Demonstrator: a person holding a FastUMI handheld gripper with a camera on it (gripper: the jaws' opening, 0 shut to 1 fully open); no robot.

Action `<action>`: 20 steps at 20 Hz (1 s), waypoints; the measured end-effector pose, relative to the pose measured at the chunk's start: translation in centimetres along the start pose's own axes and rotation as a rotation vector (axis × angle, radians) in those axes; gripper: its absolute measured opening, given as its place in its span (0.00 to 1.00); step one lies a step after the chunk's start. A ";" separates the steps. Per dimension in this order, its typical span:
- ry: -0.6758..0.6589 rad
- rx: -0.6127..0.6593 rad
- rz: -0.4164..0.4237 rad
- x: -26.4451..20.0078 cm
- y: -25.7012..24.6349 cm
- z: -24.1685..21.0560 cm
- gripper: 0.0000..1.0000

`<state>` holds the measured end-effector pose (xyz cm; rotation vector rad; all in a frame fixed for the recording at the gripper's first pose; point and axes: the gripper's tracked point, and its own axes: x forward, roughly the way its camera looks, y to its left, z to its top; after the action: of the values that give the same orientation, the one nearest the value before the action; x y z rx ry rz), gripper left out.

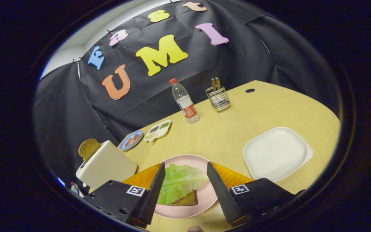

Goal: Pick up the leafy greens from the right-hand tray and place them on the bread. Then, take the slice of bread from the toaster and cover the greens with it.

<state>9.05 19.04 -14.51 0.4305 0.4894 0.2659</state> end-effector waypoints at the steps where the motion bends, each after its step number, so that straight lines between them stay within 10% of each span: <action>1: -0.030 -0.022 -0.007 -0.6 0.3 0.6 0.87; 9: -0.294 -0.237 -0.054 -5.1 8.6 6.7 0.96; 20: -0.273 -0.292 0.064 -2.7 26.0 2.7 0.95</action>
<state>4.35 40.03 0.61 0.1928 0.1649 0.3291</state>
